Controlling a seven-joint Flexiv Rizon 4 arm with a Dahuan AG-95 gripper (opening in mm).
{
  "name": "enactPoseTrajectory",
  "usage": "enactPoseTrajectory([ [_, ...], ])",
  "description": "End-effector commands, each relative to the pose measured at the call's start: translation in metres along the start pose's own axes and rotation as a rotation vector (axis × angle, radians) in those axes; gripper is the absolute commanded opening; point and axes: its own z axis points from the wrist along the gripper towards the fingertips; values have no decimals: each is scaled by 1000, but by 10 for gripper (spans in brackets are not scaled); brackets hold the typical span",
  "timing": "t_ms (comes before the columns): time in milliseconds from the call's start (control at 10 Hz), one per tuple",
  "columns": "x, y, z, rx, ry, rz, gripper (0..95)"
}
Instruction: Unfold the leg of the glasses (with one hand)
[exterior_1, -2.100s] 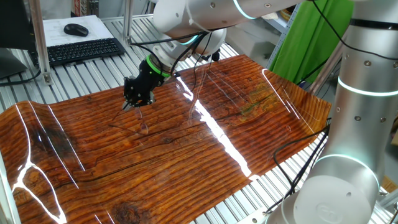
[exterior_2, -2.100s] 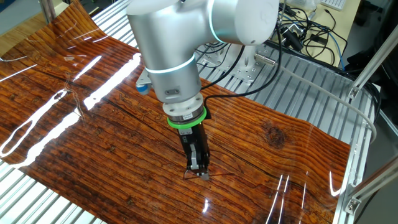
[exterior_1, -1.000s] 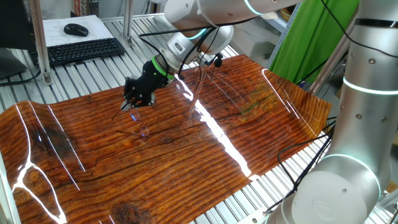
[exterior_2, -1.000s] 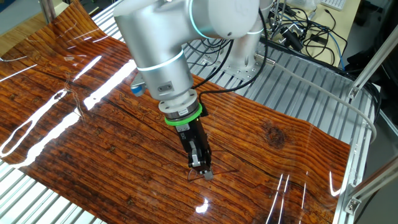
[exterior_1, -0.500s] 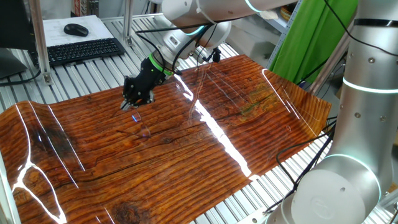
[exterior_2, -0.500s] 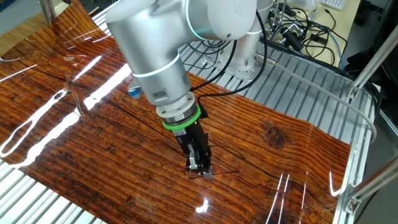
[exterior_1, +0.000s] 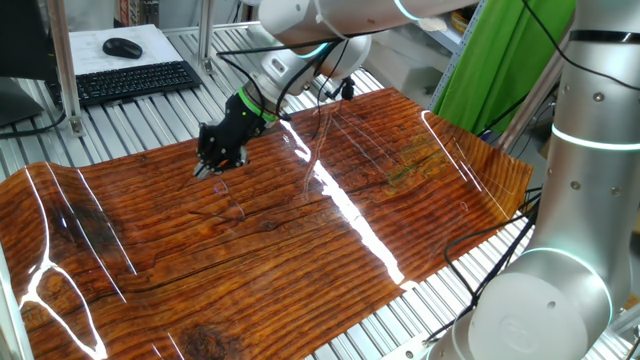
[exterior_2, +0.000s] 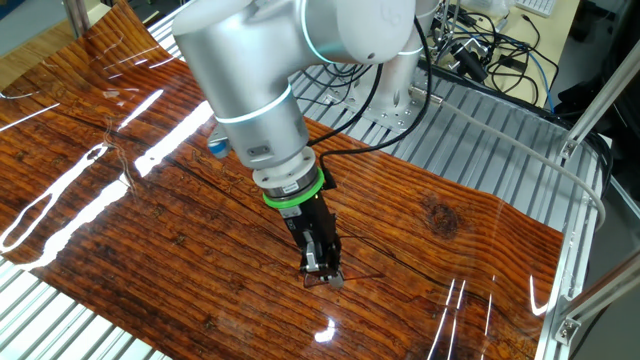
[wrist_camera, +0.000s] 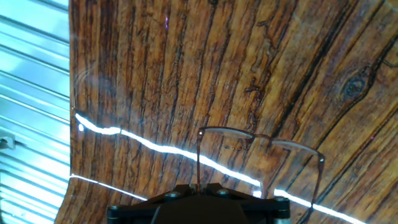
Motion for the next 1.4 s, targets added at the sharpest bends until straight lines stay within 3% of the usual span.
enactPoseTrajectory([
  [100, 0, -1, 2, 16, -33, -7, 0],
  [400, -2, -1, 6, 29, -67, -6, 0],
  [500, -3, -1, 8, 32, -73, -7, 190],
  [1100, -5, 0, 11, 40, -88, -6, 190],
  [1300, -6, 1, 8, 49, -94, -14, 190],
  [1400, -5, 3, 3, 59, -83, -6, 190],
])
